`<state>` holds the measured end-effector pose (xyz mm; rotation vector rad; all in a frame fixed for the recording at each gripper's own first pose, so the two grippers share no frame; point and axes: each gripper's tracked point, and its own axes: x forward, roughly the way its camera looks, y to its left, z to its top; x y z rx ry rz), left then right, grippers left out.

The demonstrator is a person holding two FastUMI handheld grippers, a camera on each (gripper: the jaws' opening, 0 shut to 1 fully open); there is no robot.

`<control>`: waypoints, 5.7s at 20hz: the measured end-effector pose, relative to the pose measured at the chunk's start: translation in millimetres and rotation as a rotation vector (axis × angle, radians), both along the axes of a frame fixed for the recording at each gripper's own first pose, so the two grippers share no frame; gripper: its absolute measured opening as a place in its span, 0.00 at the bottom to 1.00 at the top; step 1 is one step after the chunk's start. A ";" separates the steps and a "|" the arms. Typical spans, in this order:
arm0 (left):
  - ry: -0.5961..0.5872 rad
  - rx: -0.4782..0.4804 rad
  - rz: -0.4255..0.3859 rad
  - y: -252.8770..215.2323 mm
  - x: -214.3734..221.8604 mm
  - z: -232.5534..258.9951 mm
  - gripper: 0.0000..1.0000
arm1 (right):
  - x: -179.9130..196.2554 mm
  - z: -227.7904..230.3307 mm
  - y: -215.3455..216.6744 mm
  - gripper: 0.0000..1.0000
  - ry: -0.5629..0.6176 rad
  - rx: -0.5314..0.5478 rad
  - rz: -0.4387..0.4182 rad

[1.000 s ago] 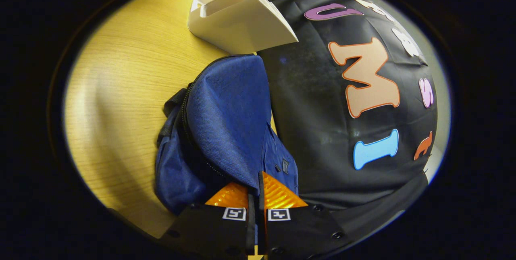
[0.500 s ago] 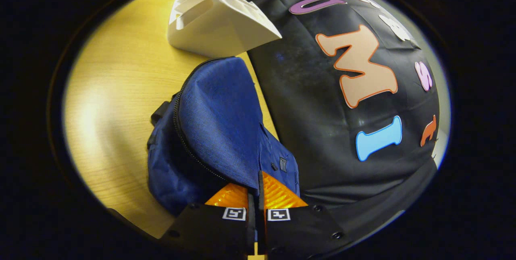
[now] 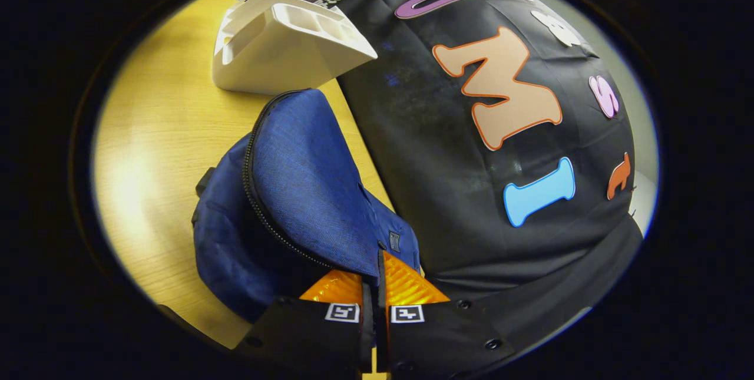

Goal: Open the schoolbag, grab two books from the bookshelf and put them into the schoolbag.

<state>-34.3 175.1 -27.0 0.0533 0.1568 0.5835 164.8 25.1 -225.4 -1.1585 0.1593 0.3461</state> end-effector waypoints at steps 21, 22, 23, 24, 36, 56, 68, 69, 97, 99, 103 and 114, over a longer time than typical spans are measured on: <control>0.480 -0.397 -0.217 87.9 70.4 -63.3 0.92 | -34.8 20.7 10.7 0.06 -0.021 -0.016 -0.163; 0.516 -0.405 -0.230 87.0 71.2 -66.8 0.91 | -38.9 21.1 10.6 0.03 -0.022 -0.016 -0.171; 0.548 -0.415 -0.244 85.7 72.5 -70.0 0.90 | -40.0 21.0 12.7 0.05 -0.023 -0.017 -0.175; 0.584 -0.423 -0.260 83.5 72.4 -72.1 0.89 | -42.1 20.7 14.4 0.03 -0.025 -0.020 -0.179; 0.880 -0.456 -0.319 99.7 102.2 -95.6 0.71 | -61.0 24.1 20.1 0.03 -0.044 -0.025 -0.226; 1.036 -0.695 -0.118 97.0 102.2 -122.7 0.39 | -61.6 28.2 21.1 0.06 -0.039 -0.018 -0.219; 0.987 -0.663 -0.120 70.4 42.9 -53.1 0.39 | -60.1 30.8 20.5 0.02 -0.026 0.020 -0.207; 0.978 -0.650 -0.117 70.4 37.4 -45.0 0.39 | -59.7 30.9 20.4 0.03 -0.023 0.026 -0.203; 0.453 -0.995 -0.420 -157.3 12.2 -38.8 0.38 | -52.2 66.4 -8.7 0.03 0.072 0.365 -0.185; 0.434 -1.019 -0.445 -172.0 26.8 -53.2 0.38 | -51.9 67.6 -9.3 0.03 0.074 0.383 -0.183; 0.388 -1.065 -0.514 -207.2 61.1 -77.6 0.38 | -50.5 71.8 -8.7 0.03 0.060 0.424 -0.173; 0.261 -1.104 -0.697 -283.2 144.7 -152.3 0.36 | -52.5 88.3 -7.5 0.05 0.029 0.521 -0.138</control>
